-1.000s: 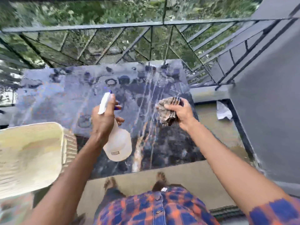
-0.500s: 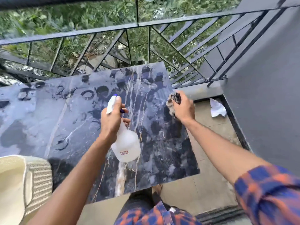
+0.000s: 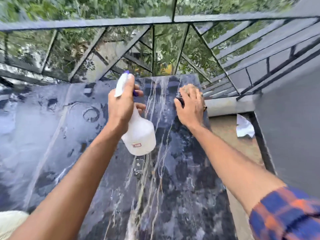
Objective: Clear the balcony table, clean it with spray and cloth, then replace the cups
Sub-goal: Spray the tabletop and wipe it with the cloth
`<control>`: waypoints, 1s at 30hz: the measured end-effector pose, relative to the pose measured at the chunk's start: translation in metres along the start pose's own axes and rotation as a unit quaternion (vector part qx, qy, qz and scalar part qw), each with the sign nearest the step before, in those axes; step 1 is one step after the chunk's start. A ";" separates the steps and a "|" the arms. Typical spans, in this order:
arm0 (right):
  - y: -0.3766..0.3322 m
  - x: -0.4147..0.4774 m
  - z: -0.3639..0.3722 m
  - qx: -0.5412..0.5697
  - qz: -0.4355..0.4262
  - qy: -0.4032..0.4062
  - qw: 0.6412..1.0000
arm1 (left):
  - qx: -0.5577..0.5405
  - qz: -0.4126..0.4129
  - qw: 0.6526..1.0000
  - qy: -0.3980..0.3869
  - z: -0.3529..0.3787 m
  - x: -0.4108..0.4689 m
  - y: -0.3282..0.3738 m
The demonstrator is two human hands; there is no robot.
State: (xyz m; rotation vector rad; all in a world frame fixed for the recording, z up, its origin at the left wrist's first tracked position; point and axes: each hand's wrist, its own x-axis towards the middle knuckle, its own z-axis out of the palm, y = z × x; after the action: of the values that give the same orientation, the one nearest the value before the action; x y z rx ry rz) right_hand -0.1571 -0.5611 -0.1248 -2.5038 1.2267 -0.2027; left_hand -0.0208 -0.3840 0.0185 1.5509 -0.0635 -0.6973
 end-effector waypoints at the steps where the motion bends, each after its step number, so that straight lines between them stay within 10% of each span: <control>1: 0.003 0.001 -0.003 0.002 -0.006 -0.003 1.000 | -0.002 0.002 1.000 0.001 0.000 0.004 0.001; 14: -0.038 0.073 0.000 -0.008 0.006 -0.041 0.999 | 0.048 -0.011 0.999 0.020 -0.017 0.017 -0.012; 21: -0.075 0.015 0.020 -0.007 -0.193 -0.082 0.978 | 0.057 -0.005 0.998 0.036 -0.017 0.018 -0.007; 30: -0.037 0.089 0.001 -0.040 0.059 -0.013 0.997 | 0.059 0.021 0.997 0.044 -0.027 0.017 0.008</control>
State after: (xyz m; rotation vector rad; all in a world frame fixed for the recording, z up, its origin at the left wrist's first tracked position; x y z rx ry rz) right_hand -0.0747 -0.6103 -0.1144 -2.4821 1.3918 -0.0932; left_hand 0.0084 -0.3687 0.0173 1.6866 -0.0717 -0.6000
